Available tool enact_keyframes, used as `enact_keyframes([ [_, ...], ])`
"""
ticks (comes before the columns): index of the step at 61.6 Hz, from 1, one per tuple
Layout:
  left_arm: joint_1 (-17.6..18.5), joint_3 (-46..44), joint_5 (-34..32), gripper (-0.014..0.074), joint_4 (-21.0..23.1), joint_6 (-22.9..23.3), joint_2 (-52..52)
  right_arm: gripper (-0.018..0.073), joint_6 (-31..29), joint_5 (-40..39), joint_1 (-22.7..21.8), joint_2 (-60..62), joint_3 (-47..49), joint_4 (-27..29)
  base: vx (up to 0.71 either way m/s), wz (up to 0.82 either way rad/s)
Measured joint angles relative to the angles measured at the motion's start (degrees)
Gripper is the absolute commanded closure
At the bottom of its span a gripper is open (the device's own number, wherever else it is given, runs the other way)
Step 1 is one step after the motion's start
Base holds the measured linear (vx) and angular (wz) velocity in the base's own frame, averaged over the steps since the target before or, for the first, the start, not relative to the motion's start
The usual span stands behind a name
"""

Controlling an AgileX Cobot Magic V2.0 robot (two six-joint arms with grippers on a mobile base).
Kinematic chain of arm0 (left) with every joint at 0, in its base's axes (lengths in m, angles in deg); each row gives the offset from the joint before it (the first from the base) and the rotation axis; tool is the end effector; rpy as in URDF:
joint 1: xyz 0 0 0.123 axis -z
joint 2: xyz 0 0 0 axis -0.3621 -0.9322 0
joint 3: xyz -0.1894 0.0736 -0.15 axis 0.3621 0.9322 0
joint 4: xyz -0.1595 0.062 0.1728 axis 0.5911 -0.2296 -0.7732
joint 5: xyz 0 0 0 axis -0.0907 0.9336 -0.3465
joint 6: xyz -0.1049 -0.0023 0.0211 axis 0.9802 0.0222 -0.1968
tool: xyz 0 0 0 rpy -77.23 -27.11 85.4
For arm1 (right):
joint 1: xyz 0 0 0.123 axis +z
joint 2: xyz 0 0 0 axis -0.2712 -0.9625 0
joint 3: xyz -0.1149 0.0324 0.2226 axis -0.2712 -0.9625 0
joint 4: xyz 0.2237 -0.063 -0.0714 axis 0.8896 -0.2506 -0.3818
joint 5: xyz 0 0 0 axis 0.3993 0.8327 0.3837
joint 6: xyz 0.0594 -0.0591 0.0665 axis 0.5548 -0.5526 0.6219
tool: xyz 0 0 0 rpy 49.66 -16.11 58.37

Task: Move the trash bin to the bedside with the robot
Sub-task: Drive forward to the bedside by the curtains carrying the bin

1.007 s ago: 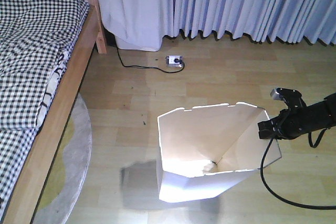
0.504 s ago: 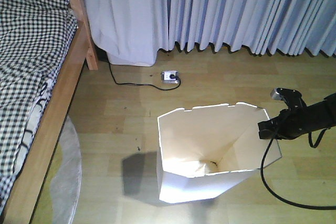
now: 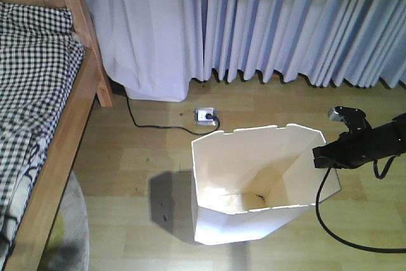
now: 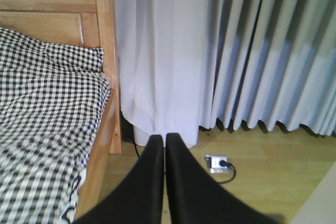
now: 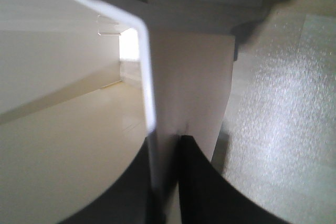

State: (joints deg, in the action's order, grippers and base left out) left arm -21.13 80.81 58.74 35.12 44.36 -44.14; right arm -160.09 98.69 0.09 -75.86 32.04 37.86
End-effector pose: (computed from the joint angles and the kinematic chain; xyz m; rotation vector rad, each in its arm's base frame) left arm 0.0945 -0.0010 0.1778 -0.0636 1.7607 -0.0687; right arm 0.3192 -0.0372 -0.0129 -0.1609 2.7999 0.6061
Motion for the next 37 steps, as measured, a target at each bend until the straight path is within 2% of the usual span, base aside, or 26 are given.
enact_keyframes([
  [37, 0.0, 0.0, 0.0, 0.0602, 0.0, 0.0, 0.0, 0.0564, 0.0, 0.4, 0.0, 0.0, 0.0, 0.0, 0.32, 0.03],
])
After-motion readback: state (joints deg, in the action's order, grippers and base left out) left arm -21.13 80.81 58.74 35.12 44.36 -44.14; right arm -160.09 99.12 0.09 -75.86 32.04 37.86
